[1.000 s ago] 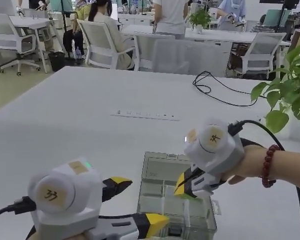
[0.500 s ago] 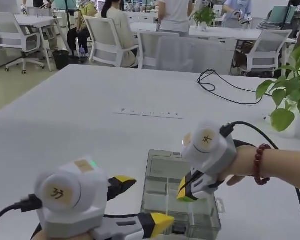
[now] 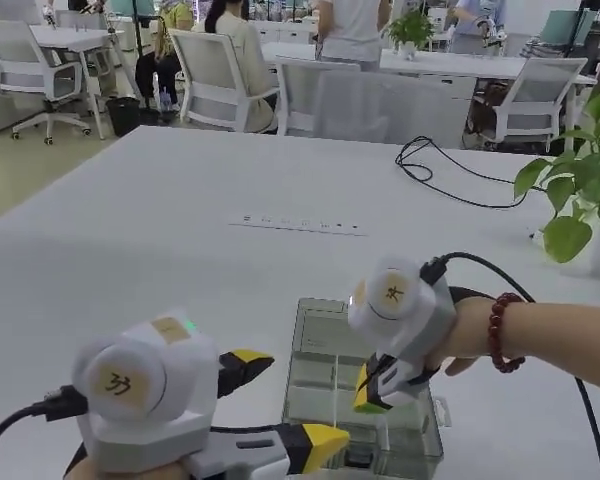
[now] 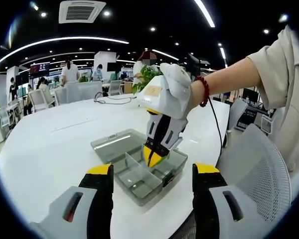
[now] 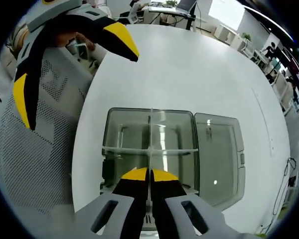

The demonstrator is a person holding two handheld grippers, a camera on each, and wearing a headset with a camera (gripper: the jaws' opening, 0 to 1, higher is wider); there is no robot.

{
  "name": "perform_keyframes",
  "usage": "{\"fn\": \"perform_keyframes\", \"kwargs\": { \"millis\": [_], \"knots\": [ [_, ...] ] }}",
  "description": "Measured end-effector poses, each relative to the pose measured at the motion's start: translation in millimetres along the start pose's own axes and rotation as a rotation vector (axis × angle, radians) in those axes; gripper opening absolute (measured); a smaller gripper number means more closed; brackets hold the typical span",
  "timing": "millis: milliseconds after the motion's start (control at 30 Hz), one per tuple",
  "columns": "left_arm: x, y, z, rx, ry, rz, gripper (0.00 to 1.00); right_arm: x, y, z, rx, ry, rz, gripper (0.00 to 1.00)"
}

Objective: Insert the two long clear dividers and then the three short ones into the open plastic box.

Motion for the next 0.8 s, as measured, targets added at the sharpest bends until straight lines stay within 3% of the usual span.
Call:
{"fn": "perform_keyframes", "kwargs": {
  "millis": [300,800],
  "knots": [
    [-0.3,1.1,1.2,-0.001,0.001,-0.002,0.65,1.4,-0.3,2.0,-0.015,0.016,0.006,0.02],
    [-1.7,1.9,3.2,-0.007,0.002,-0.005,0.67,0.8,0.5,1.2,-0.007,-0.039,0.023,0.09]
  ]
}}
Point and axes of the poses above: the centre of the closed fingertips' face, and the gripper's own axes: z roughly forward along the fingers, y roughly to its left, x roughly out of its underside, the point moved 4 cm from there along -z, roughly backward along the fingers, and after that the axes turned 12 degrees about -x, right-handed, at the moved point
